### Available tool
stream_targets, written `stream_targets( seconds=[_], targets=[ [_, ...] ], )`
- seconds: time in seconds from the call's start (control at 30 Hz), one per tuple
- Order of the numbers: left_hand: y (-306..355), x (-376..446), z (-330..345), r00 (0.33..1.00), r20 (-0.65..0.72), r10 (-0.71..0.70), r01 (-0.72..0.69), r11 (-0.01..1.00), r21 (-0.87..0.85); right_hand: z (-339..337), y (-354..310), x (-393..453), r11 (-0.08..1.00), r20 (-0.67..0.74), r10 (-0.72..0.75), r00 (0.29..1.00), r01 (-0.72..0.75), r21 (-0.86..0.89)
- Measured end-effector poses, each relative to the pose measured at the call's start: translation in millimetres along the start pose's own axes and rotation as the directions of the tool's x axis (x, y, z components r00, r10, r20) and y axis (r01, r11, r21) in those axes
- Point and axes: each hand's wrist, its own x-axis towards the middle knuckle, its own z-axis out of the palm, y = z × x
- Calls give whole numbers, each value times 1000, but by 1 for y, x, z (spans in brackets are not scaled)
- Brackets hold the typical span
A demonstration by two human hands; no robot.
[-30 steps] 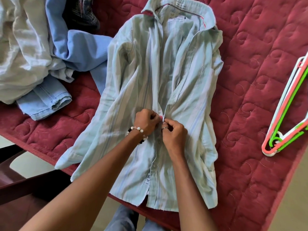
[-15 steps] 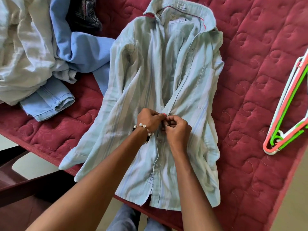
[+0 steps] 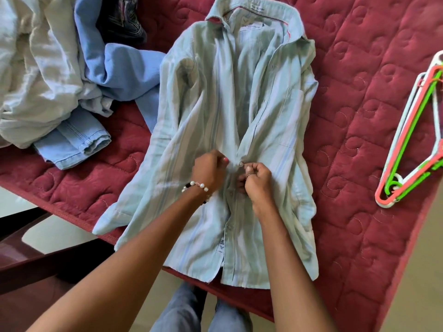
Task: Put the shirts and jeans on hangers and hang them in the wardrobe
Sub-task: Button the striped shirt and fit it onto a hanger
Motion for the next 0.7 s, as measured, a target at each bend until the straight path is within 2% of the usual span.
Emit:
stream_targets(
  seconds=[0.07,0.17,0.23,0.3,0.37,0.47,0.53,0.6,0.67,0.7],
  targets=[
    [-20,-13,-6,981,-115,157,-153,987,42,-12,8,-6,991,-61,-122,991,119,-56],
    [-56,-41,-18,897,-194,396,-361,912,195,-42,25,-32,902,-136,-379,915,333,-273],
    [-81,-61,-24,872,-147,466,-418,867,271,-64,43,-50,827,-127,-492,862,417,-377],
    [-106,-85,-28,866,-40,499,-461,826,323,-83,69,-68,718,-43,-573,818,477,-506],
    [-124,-111,-26,852,128,508,-515,766,384,-100,98,-82,630,112,-573,812,524,-573],
    [-140,-148,-17,810,411,418,-584,629,513,-123,132,-111,532,374,-393,840,540,-652],
    [-152,-159,-16,821,437,367,-571,558,603,-140,148,-126,403,446,-327,833,550,-732],
    [-161,-166,-21,841,357,407,-536,530,658,-153,160,-135,341,372,-358,856,491,-802],
    [-171,-170,-27,832,245,498,-517,535,669,-158,164,-137,421,205,-443,873,404,-812],
    [-174,-170,-30,827,220,518,-515,539,666,-158,165,-136,461,132,-500,856,392,-796]
  ],
)
